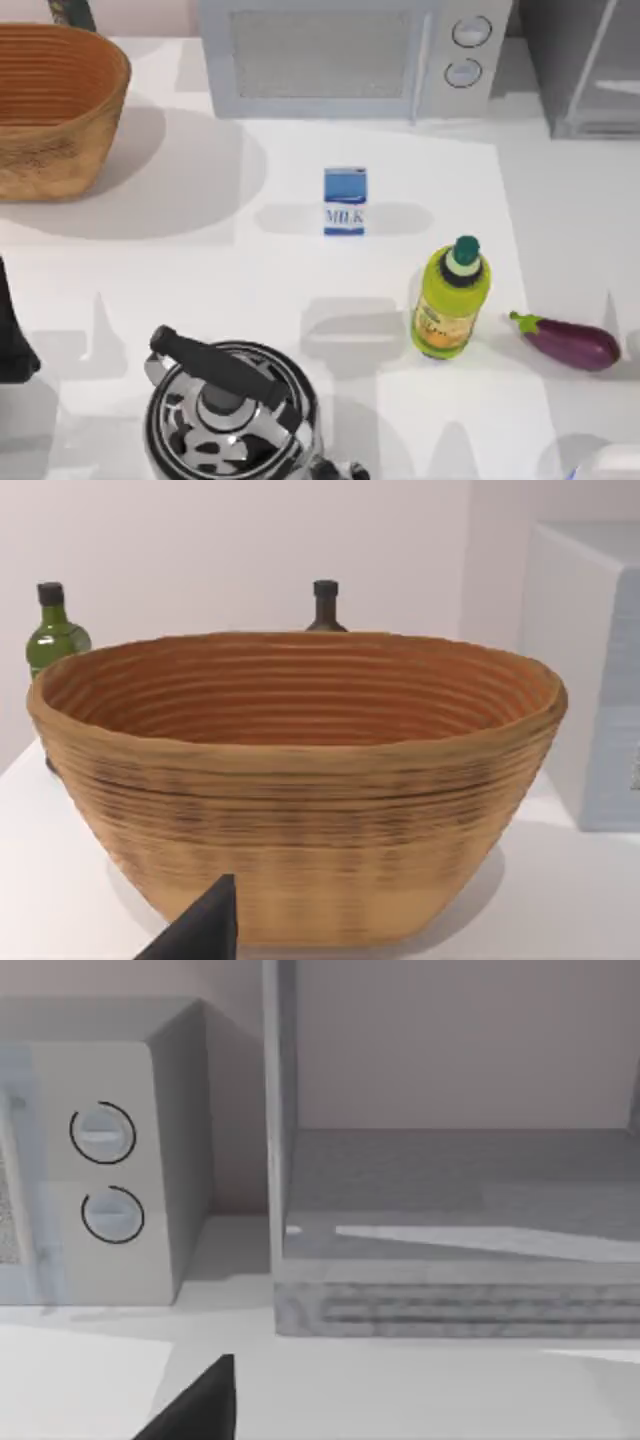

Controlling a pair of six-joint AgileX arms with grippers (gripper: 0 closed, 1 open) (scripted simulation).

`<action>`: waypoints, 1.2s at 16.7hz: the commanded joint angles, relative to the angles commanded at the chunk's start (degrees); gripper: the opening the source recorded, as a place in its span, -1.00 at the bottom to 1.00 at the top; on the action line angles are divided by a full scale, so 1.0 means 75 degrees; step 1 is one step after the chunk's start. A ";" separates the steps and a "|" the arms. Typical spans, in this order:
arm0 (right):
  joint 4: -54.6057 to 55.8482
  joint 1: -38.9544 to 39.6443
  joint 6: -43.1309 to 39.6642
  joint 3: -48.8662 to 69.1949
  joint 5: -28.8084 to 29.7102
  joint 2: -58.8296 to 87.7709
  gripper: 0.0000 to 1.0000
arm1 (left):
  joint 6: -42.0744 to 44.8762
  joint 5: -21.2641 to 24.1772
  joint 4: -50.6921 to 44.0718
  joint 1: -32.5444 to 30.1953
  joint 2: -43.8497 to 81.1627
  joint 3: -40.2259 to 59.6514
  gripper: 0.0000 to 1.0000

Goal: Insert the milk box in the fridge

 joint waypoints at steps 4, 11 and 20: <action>0.0101 0.0075 0.0003 0.0121 0.0075 0.0208 1.00 | 0.0000 0.0000 0.0000 0.0000 0.0000 0.0000 1.00; 0.1437 0.1037 -0.0074 0.1631 0.1187 0.3178 1.00 | 0.0000 0.0000 0.0000 0.0000 0.0000 0.0000 1.00; 0.4756 0.3441 -0.0236 0.4893 0.3509 1.0034 1.00 | 0.0000 0.0000 0.0000 0.0000 0.0000 0.0000 1.00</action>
